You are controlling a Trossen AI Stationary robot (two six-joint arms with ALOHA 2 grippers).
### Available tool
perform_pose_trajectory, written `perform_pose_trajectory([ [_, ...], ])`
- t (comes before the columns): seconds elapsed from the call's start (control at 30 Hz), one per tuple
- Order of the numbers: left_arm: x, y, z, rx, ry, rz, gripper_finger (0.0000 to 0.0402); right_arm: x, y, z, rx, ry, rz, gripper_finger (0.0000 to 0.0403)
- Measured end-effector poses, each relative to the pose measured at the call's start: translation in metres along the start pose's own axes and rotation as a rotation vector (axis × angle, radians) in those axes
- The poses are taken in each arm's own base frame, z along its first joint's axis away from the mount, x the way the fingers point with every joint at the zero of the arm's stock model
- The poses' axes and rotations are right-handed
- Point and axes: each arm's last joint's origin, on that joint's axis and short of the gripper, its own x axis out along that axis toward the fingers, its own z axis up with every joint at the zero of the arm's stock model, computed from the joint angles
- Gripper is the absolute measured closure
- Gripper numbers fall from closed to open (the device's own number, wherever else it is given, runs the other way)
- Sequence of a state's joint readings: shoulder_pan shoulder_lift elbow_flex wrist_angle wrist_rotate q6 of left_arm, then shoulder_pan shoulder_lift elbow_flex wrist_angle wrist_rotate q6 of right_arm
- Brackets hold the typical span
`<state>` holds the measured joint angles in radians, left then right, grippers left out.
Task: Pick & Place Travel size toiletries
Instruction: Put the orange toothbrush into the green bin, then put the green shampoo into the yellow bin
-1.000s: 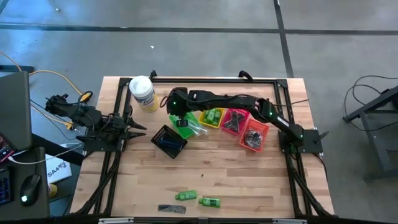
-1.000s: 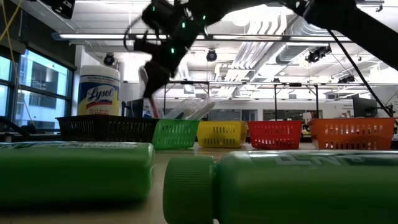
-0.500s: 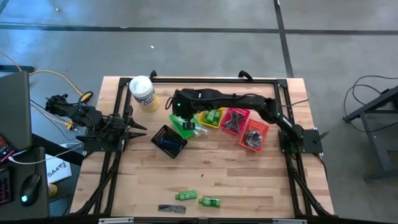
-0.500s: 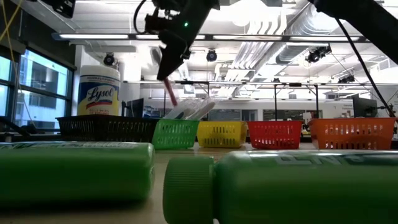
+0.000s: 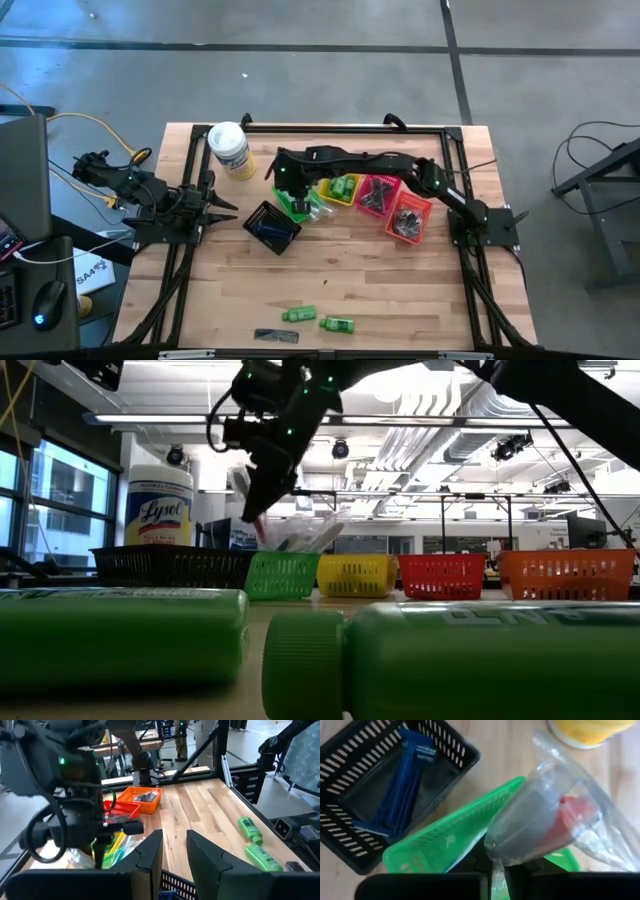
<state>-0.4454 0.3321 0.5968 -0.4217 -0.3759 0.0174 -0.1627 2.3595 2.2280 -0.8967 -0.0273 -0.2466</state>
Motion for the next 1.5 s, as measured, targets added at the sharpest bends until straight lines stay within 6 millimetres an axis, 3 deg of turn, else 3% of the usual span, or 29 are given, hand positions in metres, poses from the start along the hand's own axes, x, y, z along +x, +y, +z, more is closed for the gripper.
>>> perform_pose_trajectory([
  [0.13, 0.0, 0.0, 0.0, -0.007, 0.0, 0.0, 0.032, 0.016, 0.0, -0.005, 0.003, 0.03, 0.015, 0.0361],
  [0.3, 0.0, 0.0, 0.0, -0.007, 0.001, 0.0, 0.032, 0.018, -0.002, -0.002, 0.008, -0.004, -0.001, 0.0269],
  [0.5, 0.0, 0.0, -0.001, -0.004, 0.008, 0.0, 0.032, 0.007, -0.003, 0.003, 0.037, -0.034, -0.013, 0.0161],
  [0.7, 0.0, 0.0, -0.002, -0.008, 0.017, -0.001, 0.032, -0.015, -0.003, 0.007, 0.053, -0.05, -0.041, 0.0129],
  [0.83, 0.0, 0.0, -0.002, -0.007, 0.022, -0.001, 0.032, -0.064, 0.002, 0.016, 0.094, -0.13, -0.056, 0.0146],
  [0.9, 0.0, 0.0, -0.002, -0.007, 0.021, -0.001, 0.032, -0.099, 0.012, 0.021, 0.087, -0.183, -0.044, 0.017],
  [1.03, 0.0, 0.0, -0.002, -0.007, 0.024, 0.0, 0.032, -0.168, 0.055, 0.026, -0.016, -0.286, -0.059, 0.026],
  [1.13, 0.0, 0.0, -0.003, -0.013, 0.025, 0.001, 0.032, -0.21, 0.093, 0.018, -0.108, -0.353, -0.022, 0.0346],
  [1.23, 0.0, 0.0, -0.003, -0.012, 0.03, 0.001, 0.032, -0.239, 0.127, 0.0, -0.158, -0.402, 0.029, 0.0392],
  [1.37, 0.0, 0.0, -0.004, -0.017, 0.037, 0.001, 0.032, -0.265, 0.163, -0.036, -0.154, -0.476, 0.04, 0.0395],
  [1.5, 0.0, 0.0, -0.005, -0.026, 0.037, 0.002, 0.032, -0.281, 0.183, -0.084, -0.129, -0.603, 0.054, 0.0396],
])
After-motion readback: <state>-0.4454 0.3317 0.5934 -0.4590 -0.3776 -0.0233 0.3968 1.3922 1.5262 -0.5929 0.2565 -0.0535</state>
